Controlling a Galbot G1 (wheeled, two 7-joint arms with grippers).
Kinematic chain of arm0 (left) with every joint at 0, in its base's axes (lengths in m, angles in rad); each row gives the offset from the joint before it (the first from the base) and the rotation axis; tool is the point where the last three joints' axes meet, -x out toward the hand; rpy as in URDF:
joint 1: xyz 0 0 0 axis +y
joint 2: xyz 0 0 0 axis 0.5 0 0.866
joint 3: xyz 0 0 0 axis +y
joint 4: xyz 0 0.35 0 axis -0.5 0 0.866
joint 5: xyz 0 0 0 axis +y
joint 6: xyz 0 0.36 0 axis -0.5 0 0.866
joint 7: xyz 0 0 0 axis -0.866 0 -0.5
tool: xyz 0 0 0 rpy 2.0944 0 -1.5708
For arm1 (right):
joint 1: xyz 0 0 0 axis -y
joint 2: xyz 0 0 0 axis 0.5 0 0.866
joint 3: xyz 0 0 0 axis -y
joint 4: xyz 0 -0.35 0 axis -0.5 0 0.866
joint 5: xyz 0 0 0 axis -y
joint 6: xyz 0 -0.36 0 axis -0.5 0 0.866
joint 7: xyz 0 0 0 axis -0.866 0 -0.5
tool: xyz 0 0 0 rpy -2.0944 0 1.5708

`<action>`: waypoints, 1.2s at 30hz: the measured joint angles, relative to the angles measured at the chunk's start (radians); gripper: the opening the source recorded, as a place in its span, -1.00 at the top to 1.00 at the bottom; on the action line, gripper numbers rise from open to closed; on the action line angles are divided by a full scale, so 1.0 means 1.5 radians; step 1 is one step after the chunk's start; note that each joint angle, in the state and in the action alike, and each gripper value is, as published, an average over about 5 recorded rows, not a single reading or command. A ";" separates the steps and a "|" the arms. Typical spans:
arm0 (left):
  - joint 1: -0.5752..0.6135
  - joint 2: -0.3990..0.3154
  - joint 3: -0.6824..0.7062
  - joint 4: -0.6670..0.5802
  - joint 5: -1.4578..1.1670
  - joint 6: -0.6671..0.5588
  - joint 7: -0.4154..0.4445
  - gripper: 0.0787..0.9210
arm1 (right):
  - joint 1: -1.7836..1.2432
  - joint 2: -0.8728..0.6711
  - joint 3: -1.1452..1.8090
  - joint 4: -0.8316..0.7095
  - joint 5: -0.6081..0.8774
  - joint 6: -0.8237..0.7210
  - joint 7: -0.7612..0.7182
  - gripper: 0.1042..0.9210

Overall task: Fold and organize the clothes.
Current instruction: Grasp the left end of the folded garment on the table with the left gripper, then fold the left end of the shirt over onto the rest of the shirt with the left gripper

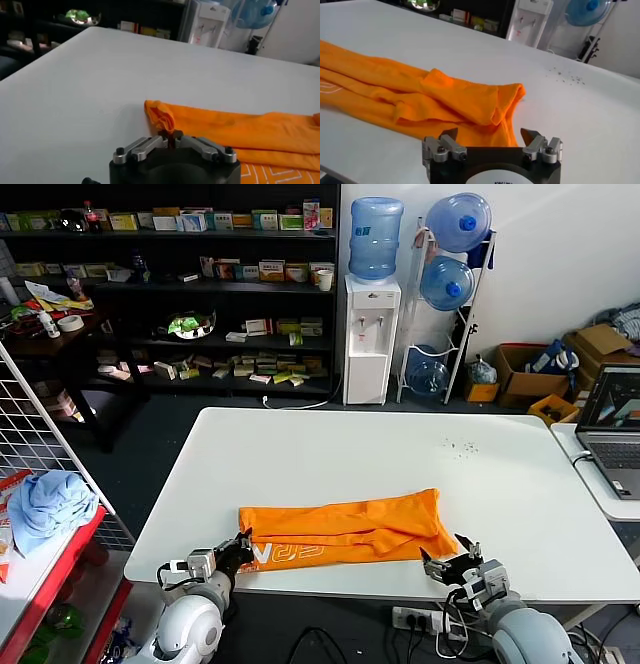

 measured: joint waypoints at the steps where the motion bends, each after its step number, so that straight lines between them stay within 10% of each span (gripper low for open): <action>1: -0.003 0.003 -0.003 0.002 0.003 0.000 0.002 0.89 | 0.000 0.000 0.000 0.000 0.000 0.001 0.000 -0.76; 22: -0.044 0.116 -0.091 0.000 0.034 0.005 0.011 0.89 | 0.008 0.028 -0.002 -0.012 -0.031 0.058 0.028 -0.76; 36: -0.079 0.037 0.051 -0.095 0.015 0.019 -0.026 0.89 | -0.005 0.057 0.022 -0.033 -0.069 0.127 0.060 -0.76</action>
